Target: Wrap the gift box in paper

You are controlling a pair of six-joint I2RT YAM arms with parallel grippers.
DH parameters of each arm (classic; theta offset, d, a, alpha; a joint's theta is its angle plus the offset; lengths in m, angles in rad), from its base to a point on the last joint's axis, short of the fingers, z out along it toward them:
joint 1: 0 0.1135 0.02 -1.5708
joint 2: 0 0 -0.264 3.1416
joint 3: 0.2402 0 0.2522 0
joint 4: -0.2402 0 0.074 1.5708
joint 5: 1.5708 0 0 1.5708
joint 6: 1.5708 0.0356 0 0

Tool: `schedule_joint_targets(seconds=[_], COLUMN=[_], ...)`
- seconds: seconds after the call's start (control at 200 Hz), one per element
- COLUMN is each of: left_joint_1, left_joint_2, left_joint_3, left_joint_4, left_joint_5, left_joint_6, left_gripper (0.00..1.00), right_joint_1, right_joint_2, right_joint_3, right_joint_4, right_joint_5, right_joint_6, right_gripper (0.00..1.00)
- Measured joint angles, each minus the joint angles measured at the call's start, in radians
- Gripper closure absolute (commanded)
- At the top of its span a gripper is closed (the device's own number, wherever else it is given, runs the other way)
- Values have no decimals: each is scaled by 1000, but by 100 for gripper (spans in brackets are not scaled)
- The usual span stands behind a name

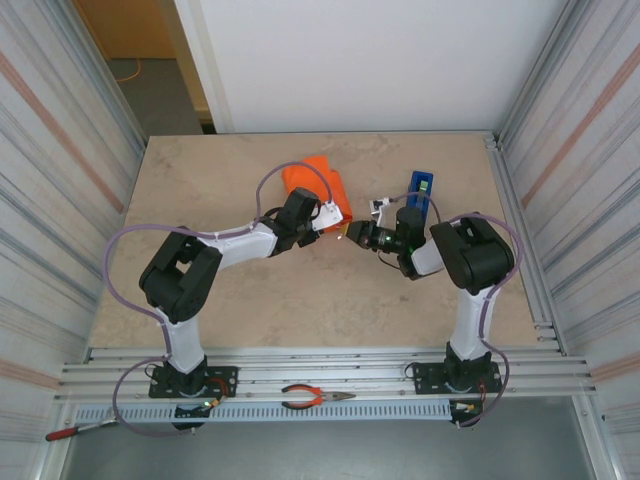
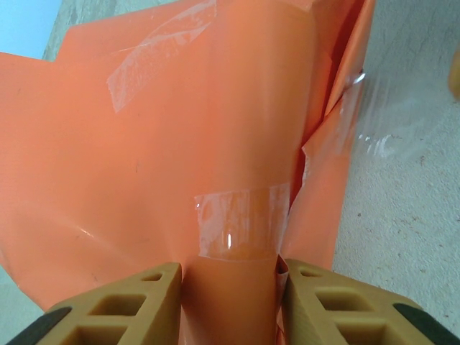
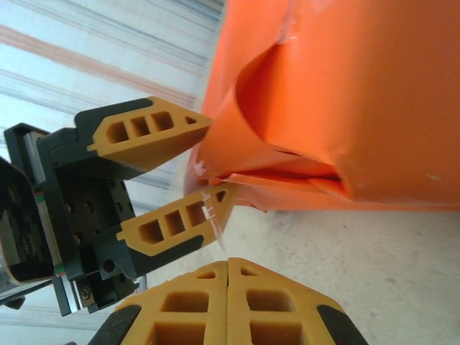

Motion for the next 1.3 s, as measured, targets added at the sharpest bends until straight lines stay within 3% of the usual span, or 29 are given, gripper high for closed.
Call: schedule_joint_targets(seconds=[0.366, 1.298], left_joint_1=[0, 0], left_joint_2=[0, -1], left_joint_3=[-2, -8], left_joint_4=[2, 13], left_joint_5=[0, 0], left_joint_6=[0, 0], left_gripper=[62, 62], right_joint_1=[41, 59], right_joint_2=[86, 151], right_joint_3=[7, 88], right_joint_4=[169, 203], right_joint_5=[39, 80], right_joint_6=[26, 60], right_gripper=[100, 100])
